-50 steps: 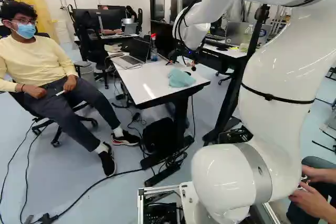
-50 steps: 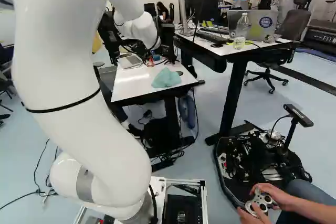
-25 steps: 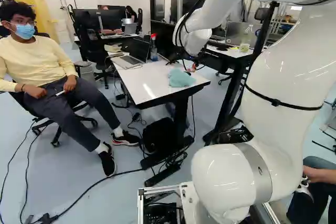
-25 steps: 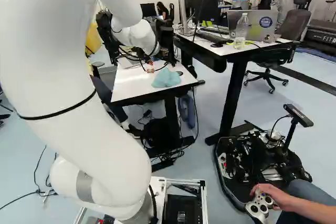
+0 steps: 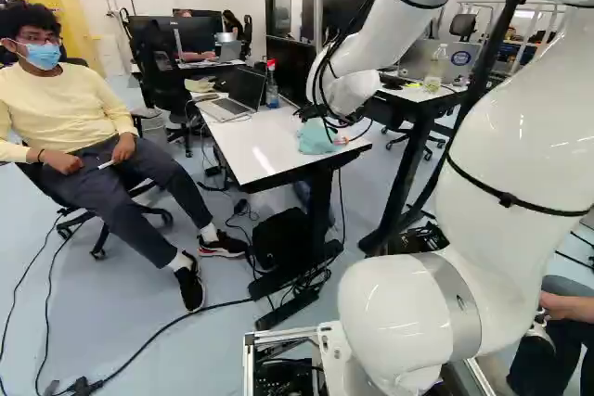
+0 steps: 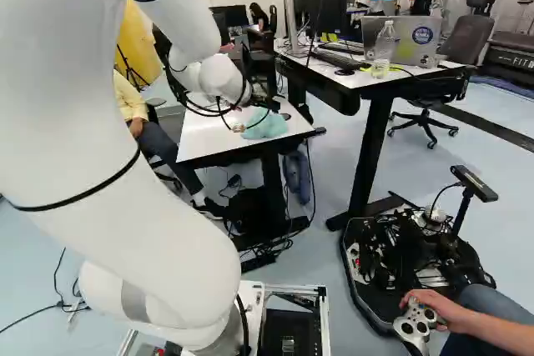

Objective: Clean the table with the green towel

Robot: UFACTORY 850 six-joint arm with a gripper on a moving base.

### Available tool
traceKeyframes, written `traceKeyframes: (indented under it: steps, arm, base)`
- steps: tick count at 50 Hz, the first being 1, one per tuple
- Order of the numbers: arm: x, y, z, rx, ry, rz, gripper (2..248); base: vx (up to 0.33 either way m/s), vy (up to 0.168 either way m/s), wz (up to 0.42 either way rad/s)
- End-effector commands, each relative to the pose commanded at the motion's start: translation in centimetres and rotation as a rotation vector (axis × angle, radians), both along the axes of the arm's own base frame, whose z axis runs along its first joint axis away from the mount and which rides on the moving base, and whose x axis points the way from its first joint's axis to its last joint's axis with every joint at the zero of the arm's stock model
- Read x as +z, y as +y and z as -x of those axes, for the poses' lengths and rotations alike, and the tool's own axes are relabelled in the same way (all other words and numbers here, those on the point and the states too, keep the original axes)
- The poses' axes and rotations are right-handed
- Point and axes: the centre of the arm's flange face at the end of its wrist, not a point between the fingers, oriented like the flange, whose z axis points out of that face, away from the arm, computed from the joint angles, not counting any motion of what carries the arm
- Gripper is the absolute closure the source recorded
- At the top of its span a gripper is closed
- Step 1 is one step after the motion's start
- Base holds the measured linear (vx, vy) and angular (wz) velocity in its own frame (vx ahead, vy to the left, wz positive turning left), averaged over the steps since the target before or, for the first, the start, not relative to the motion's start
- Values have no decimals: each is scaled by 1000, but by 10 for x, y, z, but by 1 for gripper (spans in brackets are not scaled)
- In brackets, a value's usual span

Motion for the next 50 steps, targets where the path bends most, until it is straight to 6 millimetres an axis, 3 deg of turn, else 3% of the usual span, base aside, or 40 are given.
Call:
traceKeyframes:
  steps: [29,50]
  arm:
    - [-47,6,80,34,-146,45,3]
    - [-71,9,127,57,-226,62,3]
  base:
    - [0,0,0]
    - [0,0,0]
